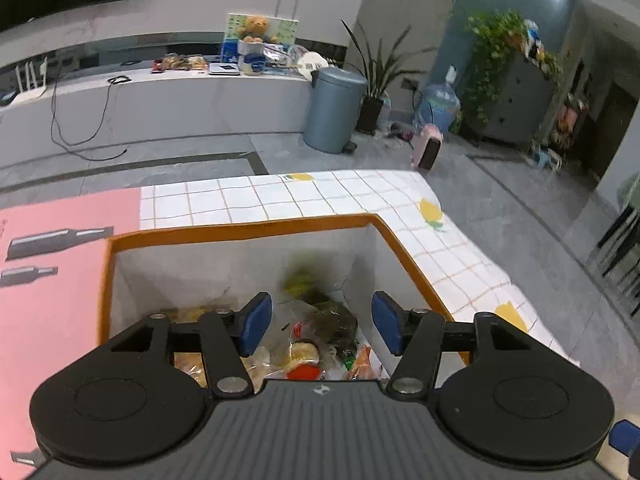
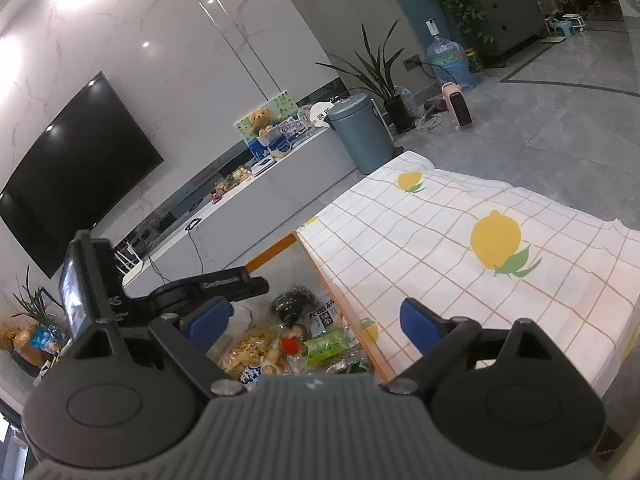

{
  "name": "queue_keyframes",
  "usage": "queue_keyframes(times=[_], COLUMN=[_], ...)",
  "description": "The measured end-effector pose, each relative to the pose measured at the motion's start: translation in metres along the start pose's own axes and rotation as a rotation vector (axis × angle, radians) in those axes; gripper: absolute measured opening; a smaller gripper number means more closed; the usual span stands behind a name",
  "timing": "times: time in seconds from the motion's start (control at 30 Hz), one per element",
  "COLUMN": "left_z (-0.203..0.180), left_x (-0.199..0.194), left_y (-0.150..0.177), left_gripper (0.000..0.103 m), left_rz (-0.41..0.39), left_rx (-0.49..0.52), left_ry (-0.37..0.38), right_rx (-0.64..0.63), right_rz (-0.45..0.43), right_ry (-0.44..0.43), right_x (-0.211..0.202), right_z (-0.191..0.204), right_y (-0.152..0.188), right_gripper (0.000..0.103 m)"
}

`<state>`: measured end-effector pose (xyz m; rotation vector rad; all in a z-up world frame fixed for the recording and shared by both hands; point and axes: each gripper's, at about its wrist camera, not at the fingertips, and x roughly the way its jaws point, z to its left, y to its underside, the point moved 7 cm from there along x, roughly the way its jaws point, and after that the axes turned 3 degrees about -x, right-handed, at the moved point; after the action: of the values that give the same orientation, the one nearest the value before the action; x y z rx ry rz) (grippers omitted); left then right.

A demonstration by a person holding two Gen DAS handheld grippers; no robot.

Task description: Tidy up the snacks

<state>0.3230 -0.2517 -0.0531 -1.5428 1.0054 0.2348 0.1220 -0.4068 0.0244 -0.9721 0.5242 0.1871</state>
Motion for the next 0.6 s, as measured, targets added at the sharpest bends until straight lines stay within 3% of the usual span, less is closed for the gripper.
queue_keyframes(times=[0.23,0.37,0.6], left_z=[0.020,0.025,0.022], left_x=[-0.027,-0.053,-0.088], left_y=[0.003,0.006,0.017], left_gripper=[0.068,0.068,0.068], left_rz=[0.002,-0.042,-0.039], left_rx=[-0.036,0.024,0.058], left_ry=[0.010,-0.053,-0.126], right_rx=[-0.024,-0.048,-0.088], right_rz=[0.009,0.013,0.027], right_ry=[0.014,0.022,0.042], right_x=[0.003,0.005,0.010], right_z=[0.004,0.007,0.014], right_y=[0.001,0.004,0.010], right_gripper=[0.090,0.090,0.090])
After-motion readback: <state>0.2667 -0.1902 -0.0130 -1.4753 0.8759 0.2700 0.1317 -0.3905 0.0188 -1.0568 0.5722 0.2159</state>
